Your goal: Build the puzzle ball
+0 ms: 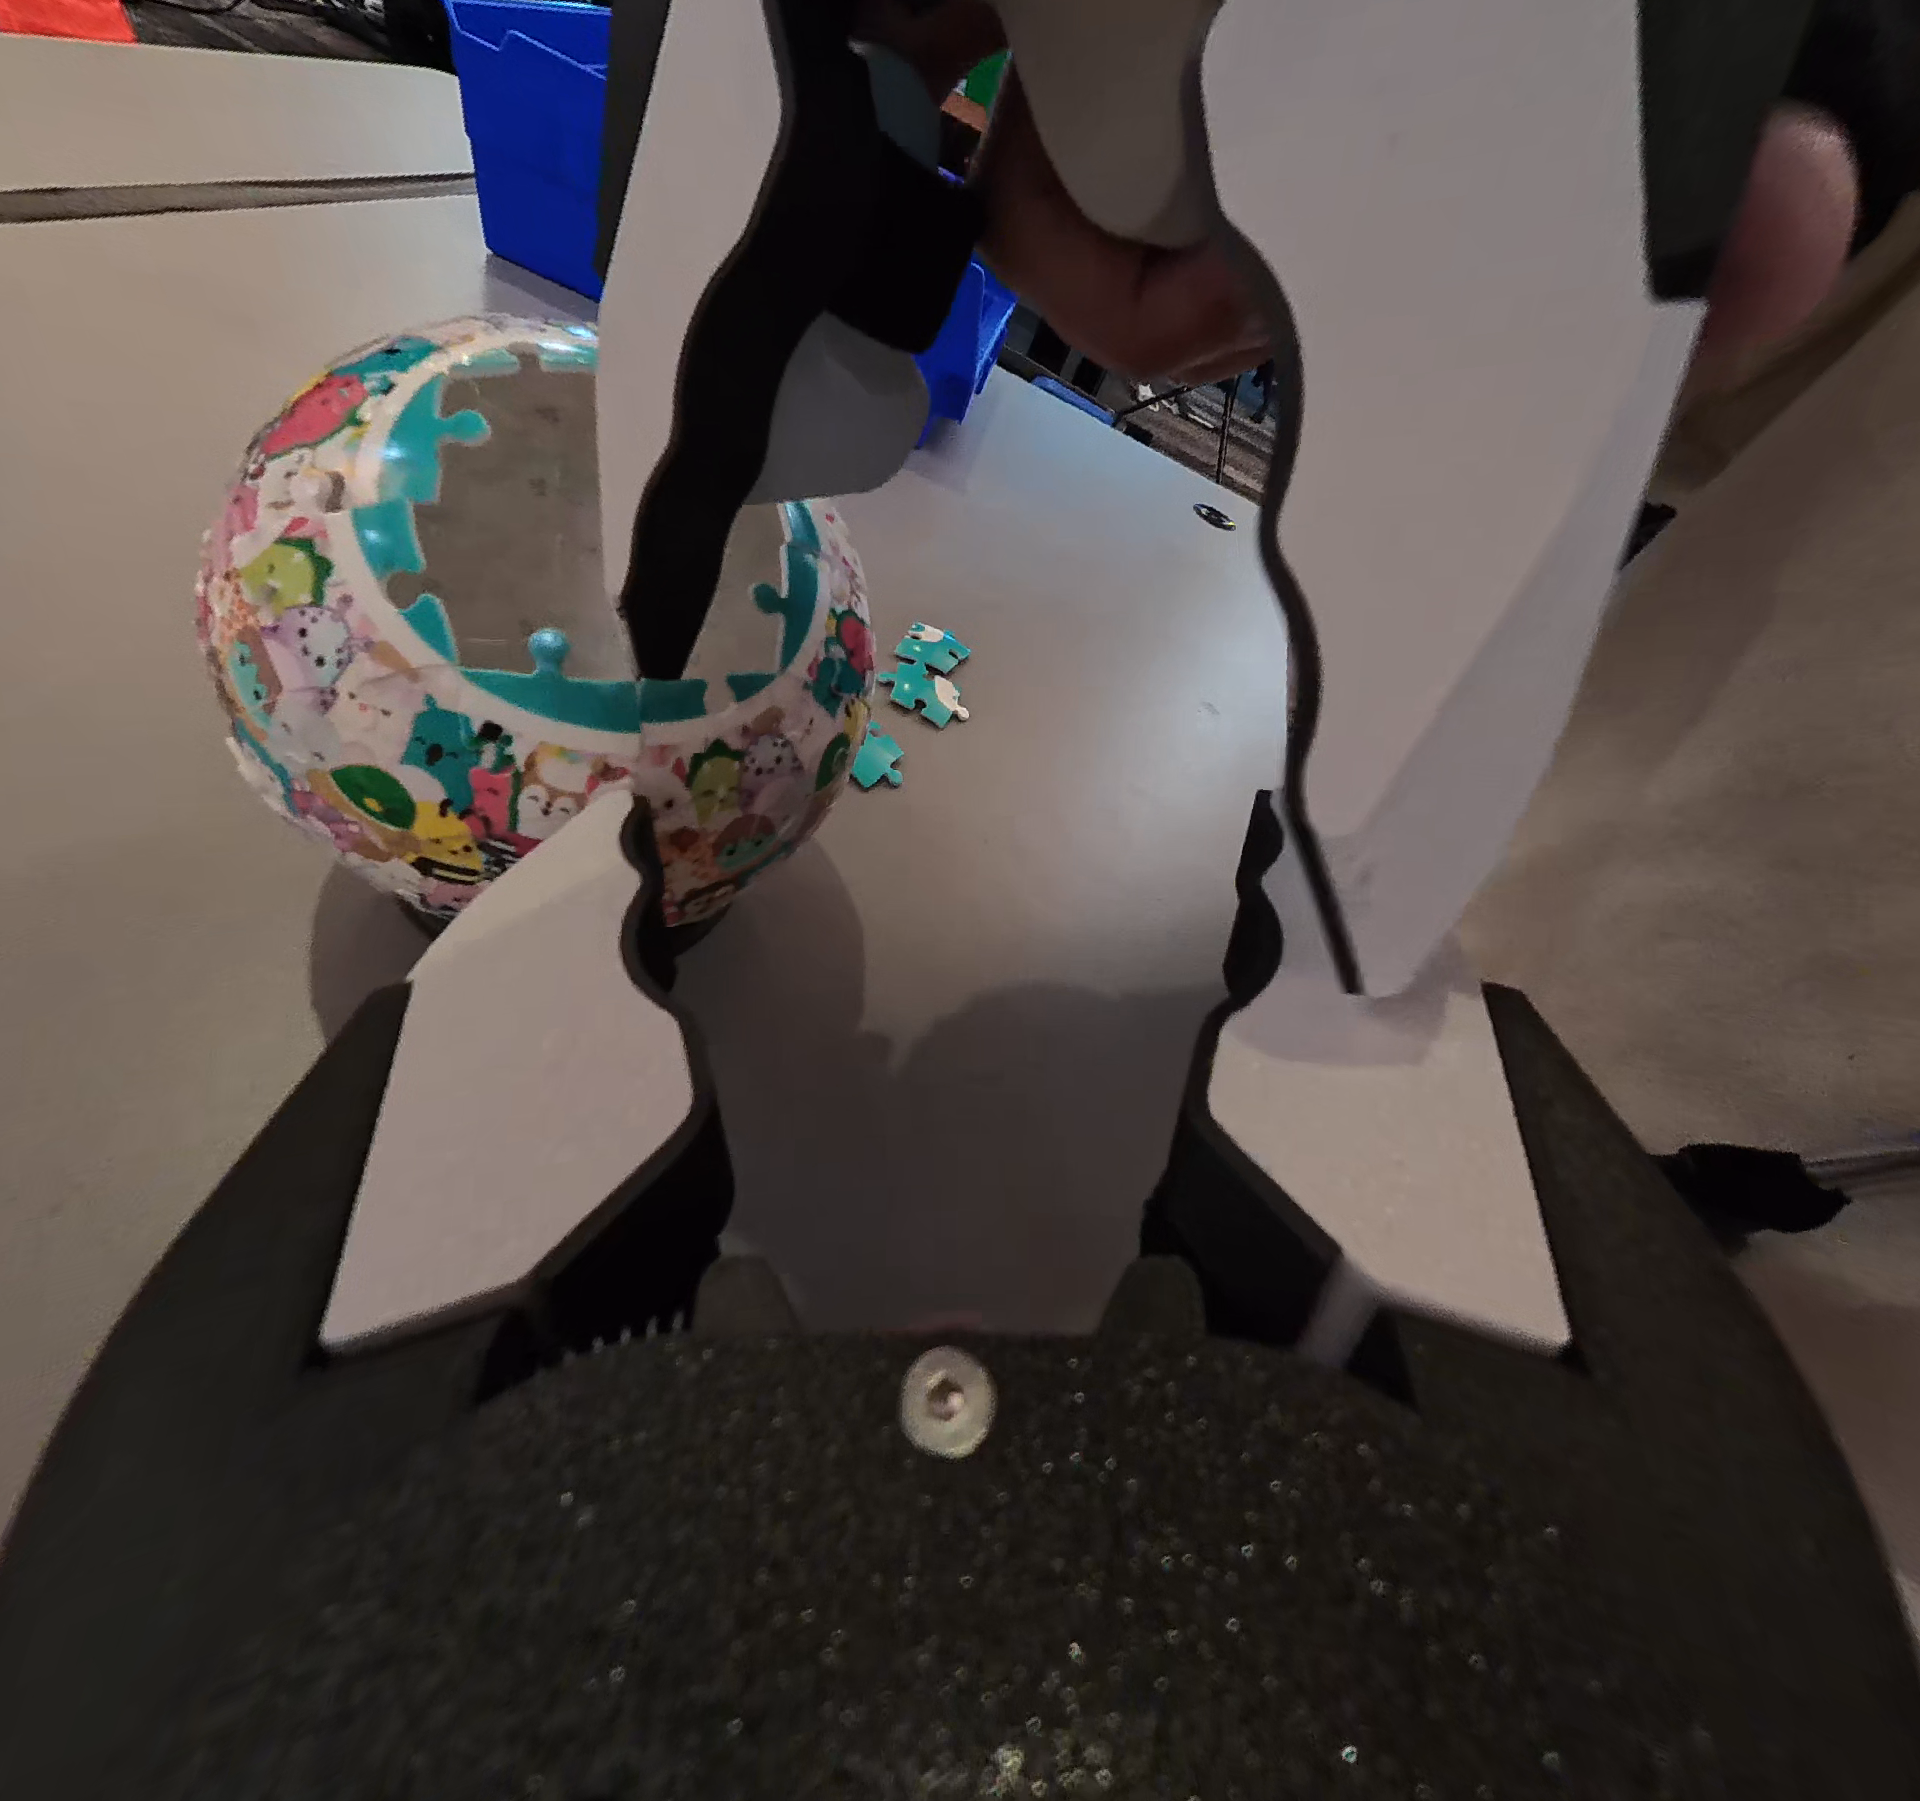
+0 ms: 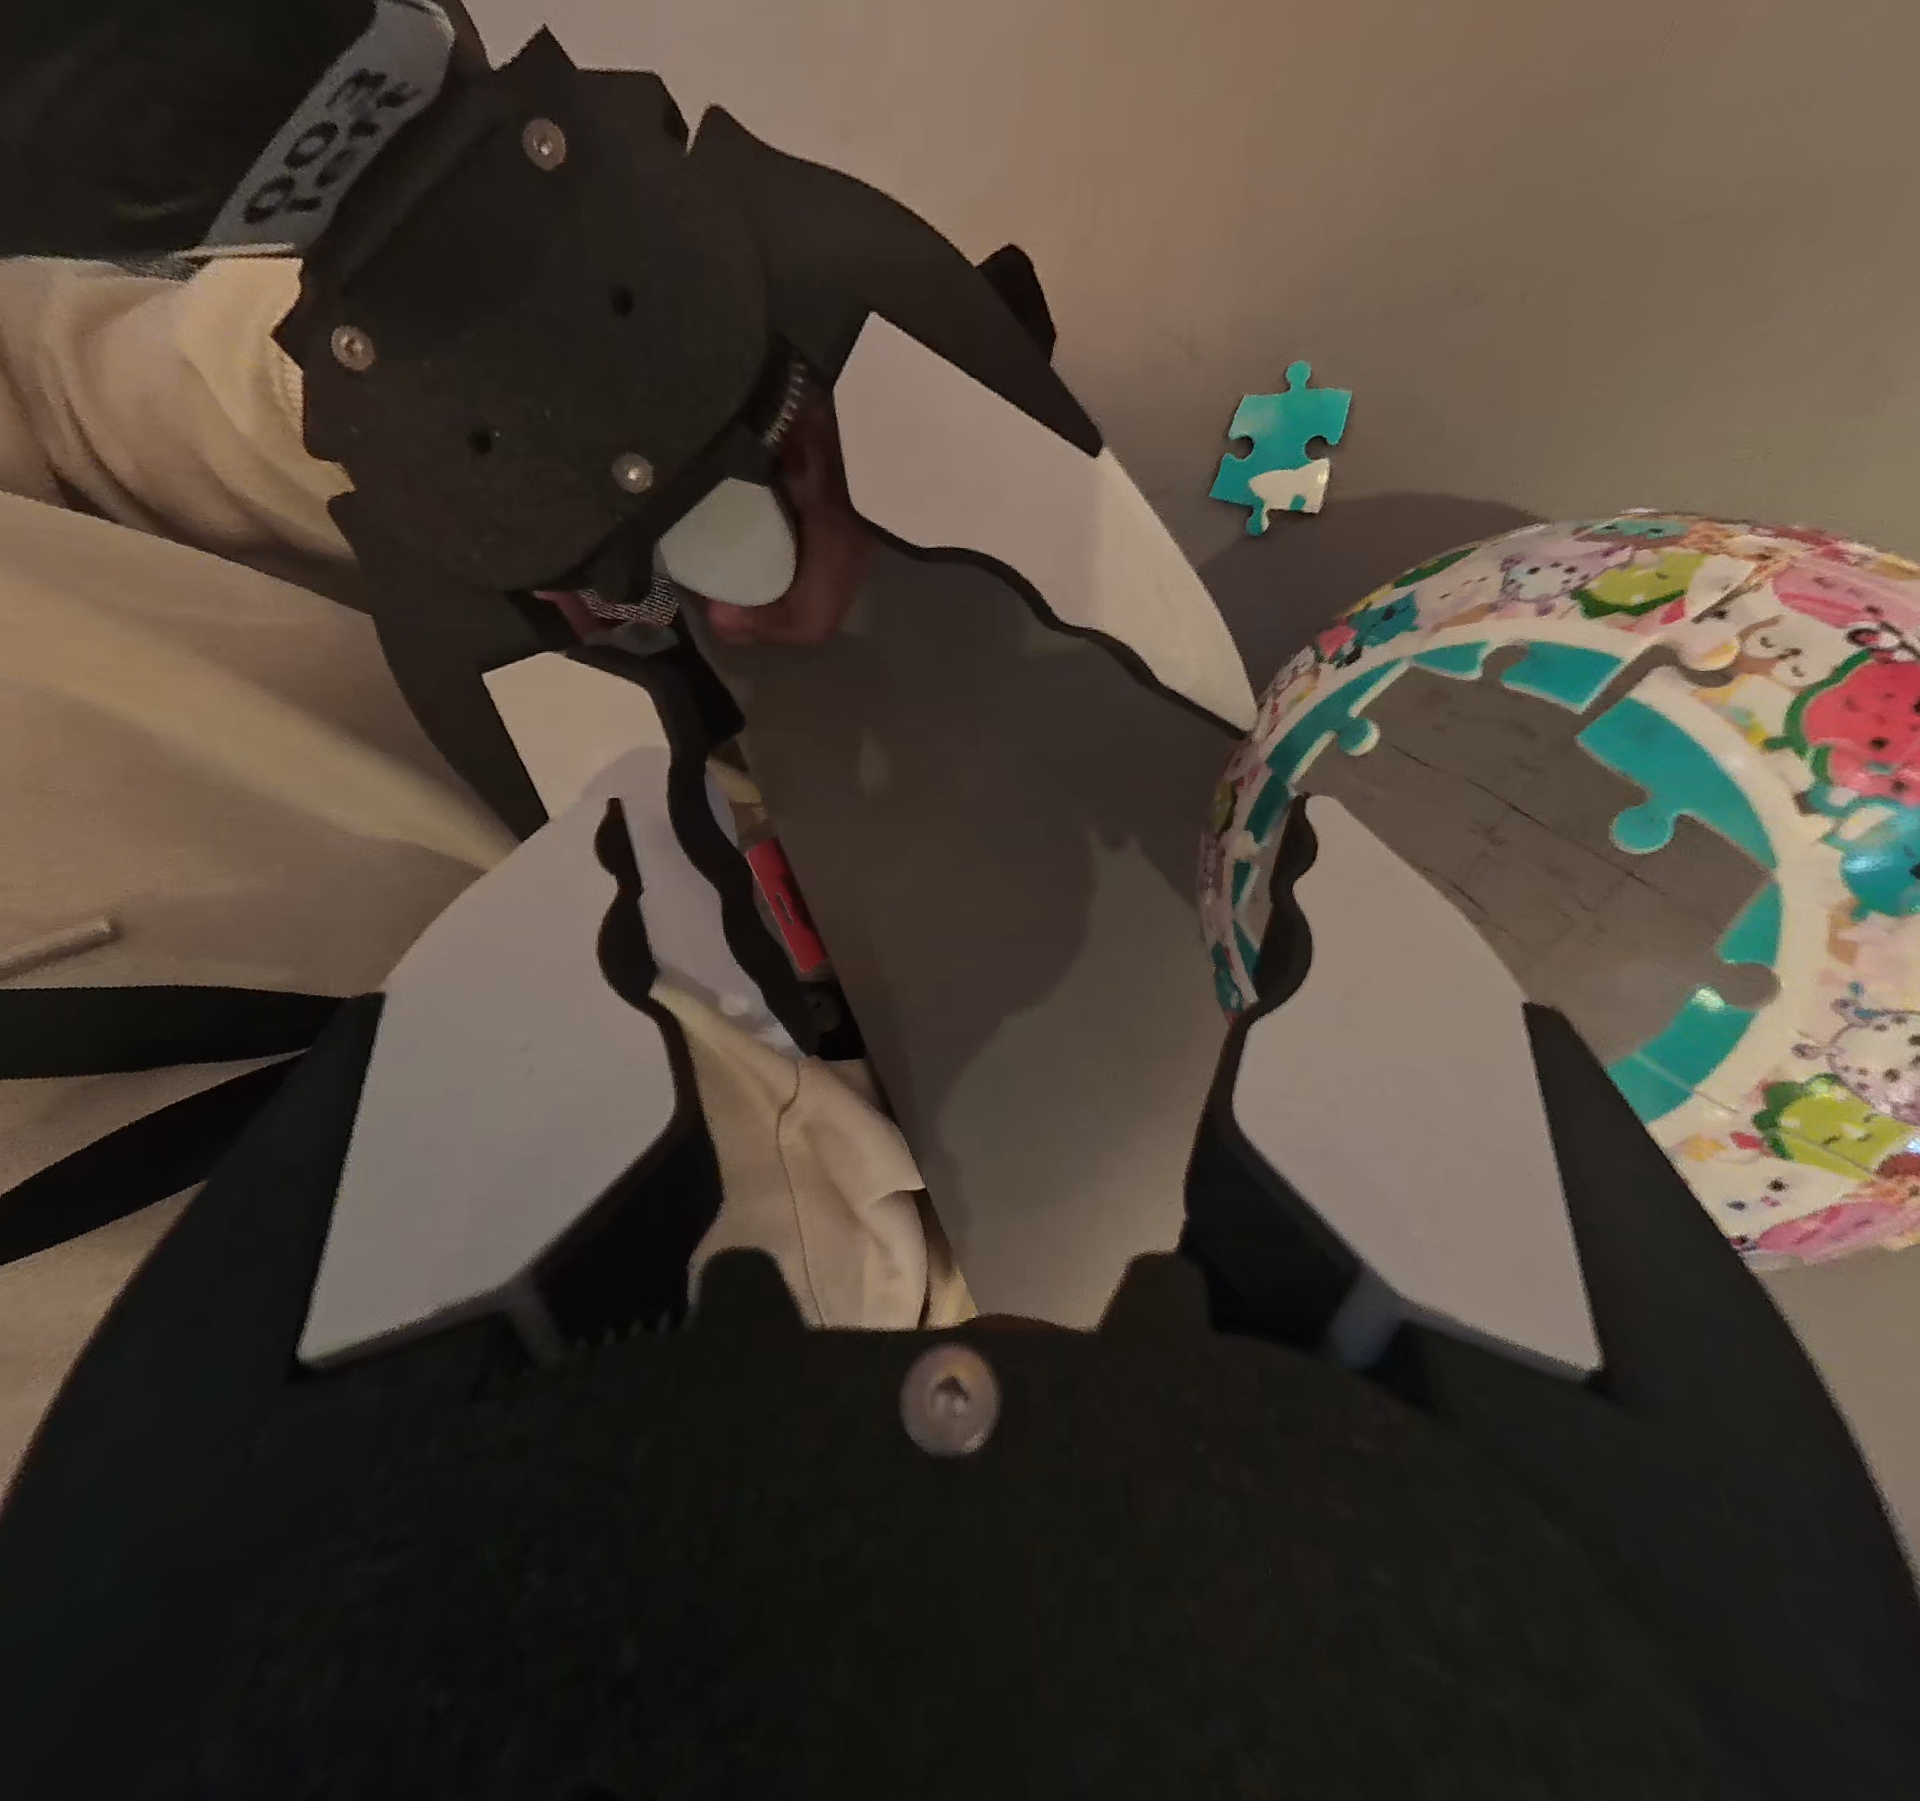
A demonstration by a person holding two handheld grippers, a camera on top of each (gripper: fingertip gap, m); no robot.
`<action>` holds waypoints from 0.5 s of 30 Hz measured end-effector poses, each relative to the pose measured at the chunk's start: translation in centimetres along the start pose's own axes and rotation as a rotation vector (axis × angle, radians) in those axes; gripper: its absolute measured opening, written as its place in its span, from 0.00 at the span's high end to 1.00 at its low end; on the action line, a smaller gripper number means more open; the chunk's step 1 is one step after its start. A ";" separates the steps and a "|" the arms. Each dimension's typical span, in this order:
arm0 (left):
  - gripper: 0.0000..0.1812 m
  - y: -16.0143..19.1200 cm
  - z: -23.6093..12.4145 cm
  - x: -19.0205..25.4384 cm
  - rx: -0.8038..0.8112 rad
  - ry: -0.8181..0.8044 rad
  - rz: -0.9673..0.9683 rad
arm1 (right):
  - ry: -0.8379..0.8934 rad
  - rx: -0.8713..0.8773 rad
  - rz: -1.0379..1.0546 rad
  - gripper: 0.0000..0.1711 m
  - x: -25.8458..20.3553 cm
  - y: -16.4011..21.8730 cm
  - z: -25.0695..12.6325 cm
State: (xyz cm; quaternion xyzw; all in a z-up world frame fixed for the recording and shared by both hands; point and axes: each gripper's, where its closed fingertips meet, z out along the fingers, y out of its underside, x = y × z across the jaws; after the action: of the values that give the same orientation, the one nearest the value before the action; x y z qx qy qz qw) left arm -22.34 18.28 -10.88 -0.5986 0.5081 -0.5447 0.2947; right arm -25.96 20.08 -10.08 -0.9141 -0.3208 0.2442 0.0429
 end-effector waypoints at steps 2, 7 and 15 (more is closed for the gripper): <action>0.43 0.0 0.0 -0.1 -0.002 -0.002 0.001 | -0.022 -0.004 -0.001 0.31 -0.3 0.1 0.1; 0.43 0.2 0.1 -0.1 -0.007 0.001 -0.002 | -0.022 -0.016 -0.005 0.34 -0.1 0.2 0.3; 0.42 0.8 -0.4 -0.6 -0.015 -0.013 -0.028 | 0.024 -0.009 -0.010 0.32 0.7 -0.2 0.4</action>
State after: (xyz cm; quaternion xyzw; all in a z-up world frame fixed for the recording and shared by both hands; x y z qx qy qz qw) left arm -22.88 18.67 -11.71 -0.6115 0.5016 -0.5410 0.2859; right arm -25.79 20.65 -10.67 -0.9155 -0.3259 0.2316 0.0440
